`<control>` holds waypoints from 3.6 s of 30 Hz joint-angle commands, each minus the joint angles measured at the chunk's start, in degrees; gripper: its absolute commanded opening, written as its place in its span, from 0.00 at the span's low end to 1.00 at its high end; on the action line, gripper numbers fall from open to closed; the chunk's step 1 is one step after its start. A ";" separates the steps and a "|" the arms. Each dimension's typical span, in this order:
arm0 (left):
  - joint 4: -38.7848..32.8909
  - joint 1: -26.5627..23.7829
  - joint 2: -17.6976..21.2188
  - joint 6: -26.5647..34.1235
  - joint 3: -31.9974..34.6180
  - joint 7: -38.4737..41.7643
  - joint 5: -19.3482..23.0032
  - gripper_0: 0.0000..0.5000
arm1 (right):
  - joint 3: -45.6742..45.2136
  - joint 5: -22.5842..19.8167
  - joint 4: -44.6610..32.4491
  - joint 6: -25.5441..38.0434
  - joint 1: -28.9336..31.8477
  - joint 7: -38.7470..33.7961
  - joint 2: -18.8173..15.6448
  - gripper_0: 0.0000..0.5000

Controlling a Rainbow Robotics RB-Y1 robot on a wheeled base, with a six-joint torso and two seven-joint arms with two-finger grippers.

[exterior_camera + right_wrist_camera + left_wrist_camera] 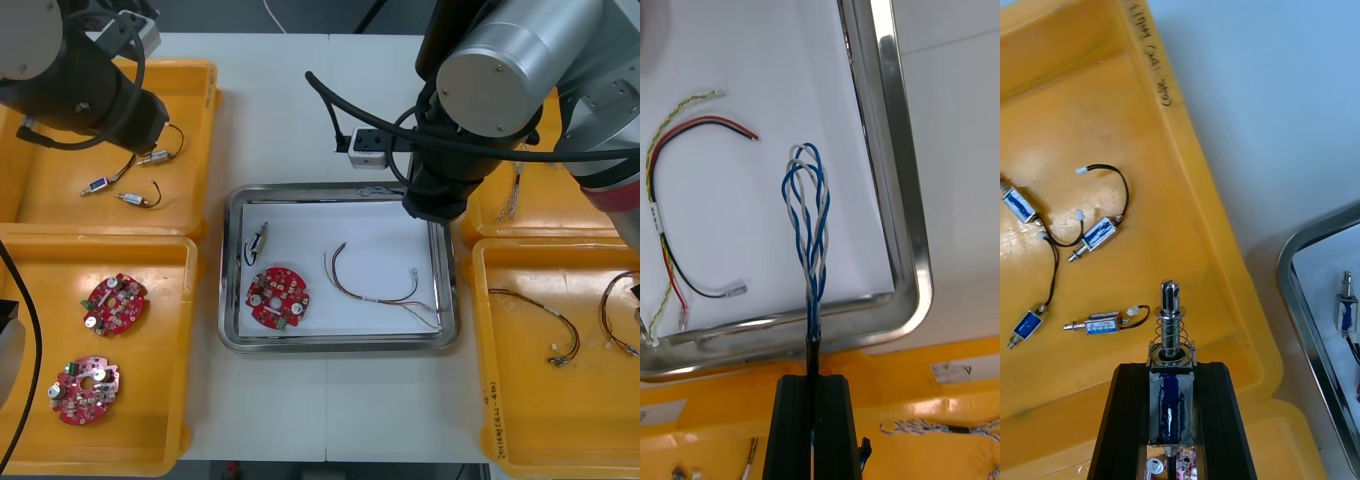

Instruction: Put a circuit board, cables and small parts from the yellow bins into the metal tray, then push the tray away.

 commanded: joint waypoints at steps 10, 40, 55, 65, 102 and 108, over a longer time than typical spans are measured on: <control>-6.26 2.86 -0.98 0.40 -3.95 8.67 2.50 0.00 | 10.08 1.58 3.95 -10.78 -4.59 5.07 2.12 0.00; -6.26 2.86 -0.89 0.40 -2.99 9.03 2.68 0.00 | 18.69 5.63 12.48 -24.85 -0.98 12.46 1.59 0.00; -6.26 2.86 -0.89 0.40 -2.99 9.46 3.38 0.00 | 19.40 4.75 13.88 -24.85 -0.63 12.19 0.98 1.00; -6.26 2.86 -0.89 0.40 -2.99 9.64 3.74 0.00 | 17.46 3.17 12.39 -22.21 -0.63 11.58 0.71 1.00; -8.28 1.37 -1.07 -1.50 -15.20 23.88 3.38 0.01 | -12.24 3.17 -21.98 1.57 14.31 -23.58 -9.39 1.00; -8.02 1.37 -1.24 -4.66 -19.69 27.22 3.03 0.00 | -19.63 2.02 -23.03 1.57 17.83 -24.19 -9.83 1.00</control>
